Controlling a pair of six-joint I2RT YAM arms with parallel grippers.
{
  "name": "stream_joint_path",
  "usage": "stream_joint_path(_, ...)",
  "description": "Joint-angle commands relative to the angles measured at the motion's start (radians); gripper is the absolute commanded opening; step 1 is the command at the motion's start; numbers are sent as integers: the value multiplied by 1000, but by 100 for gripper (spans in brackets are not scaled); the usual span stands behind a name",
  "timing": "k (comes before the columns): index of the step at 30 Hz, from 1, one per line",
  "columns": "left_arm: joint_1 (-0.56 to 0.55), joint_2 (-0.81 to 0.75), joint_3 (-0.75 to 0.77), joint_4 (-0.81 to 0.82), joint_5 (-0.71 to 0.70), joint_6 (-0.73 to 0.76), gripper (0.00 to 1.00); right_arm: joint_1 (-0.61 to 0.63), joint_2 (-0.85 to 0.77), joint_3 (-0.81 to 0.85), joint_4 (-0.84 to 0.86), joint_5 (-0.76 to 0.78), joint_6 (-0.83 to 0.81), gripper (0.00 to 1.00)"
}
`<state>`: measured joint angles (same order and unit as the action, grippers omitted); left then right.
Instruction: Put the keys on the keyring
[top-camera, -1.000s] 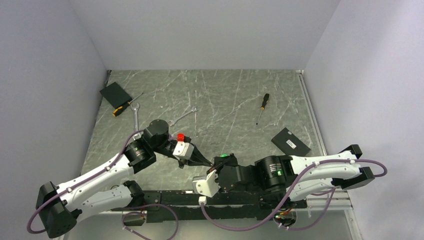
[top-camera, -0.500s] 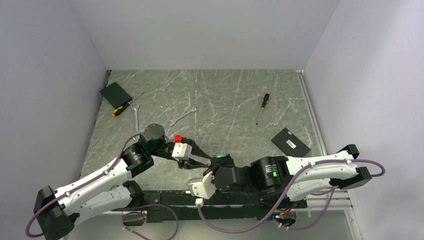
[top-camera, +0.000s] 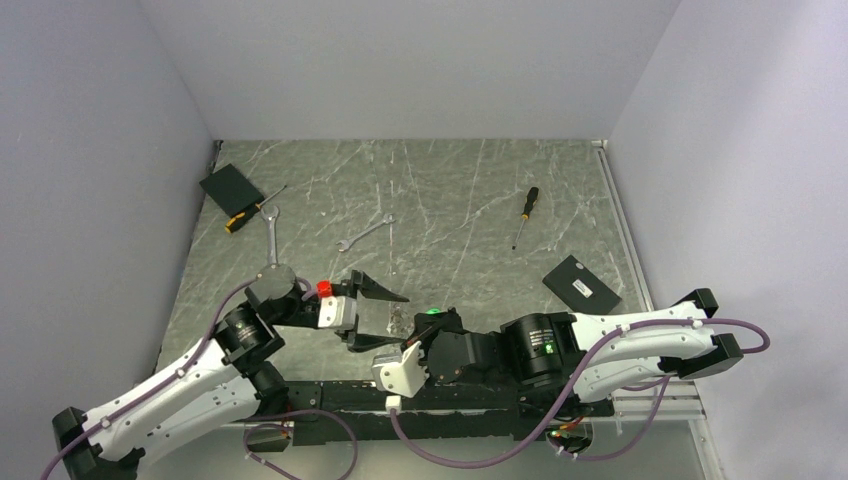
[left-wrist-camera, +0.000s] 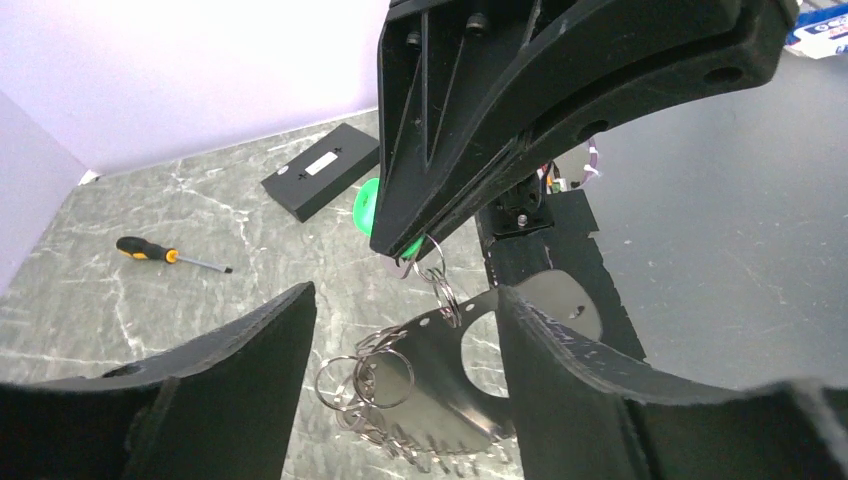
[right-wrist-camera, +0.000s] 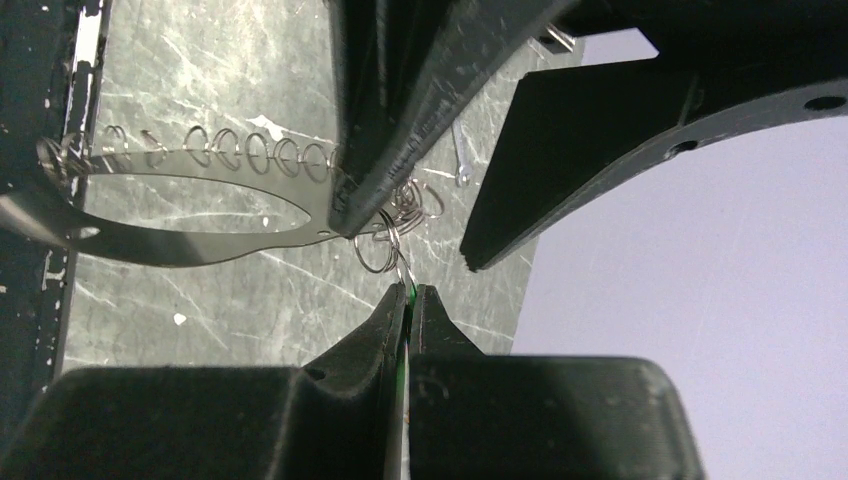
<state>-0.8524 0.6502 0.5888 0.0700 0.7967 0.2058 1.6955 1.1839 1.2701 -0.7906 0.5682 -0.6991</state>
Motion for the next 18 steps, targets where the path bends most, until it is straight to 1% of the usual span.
stream_joint_path(1,1,-59,-21,-28,-32,-52,74,6,-18,8,74,39,24,0)
stream_joint_path(2,0,-73,-26,-30,-36,-61,75,6,-15,9,74,38,27,0)
stream_joint_path(3,0,-88,-31,-30,-40,-68,80,6,-14,9,75,39,28,0)
stream_joint_path(4,0,-100,-37,-30,-47,-74,82,6,-12,9,77,41,29,0)
stream_joint_path(6,-1,-123,-43,-36,-61,-85,82,6,-8,8,78,45,29,0)
stream_joint_path(11,0,-143,-54,-49,-83,-87,77,6,-7,11,86,46,26,0)
stream_joint_path(14,0,-143,-58,-29,-101,-99,71,6,-2,9,87,59,26,0)
stream_joint_path(16,-1,-153,-57,-17,-146,-121,66,6,4,11,87,70,32,0)
stream_joint_path(17,-1,-159,-58,-9,-189,-142,63,4,7,11,87,75,36,0)
stream_joint_path(18,-1,-166,-57,-3,-255,-181,63,4,7,10,89,84,40,0)
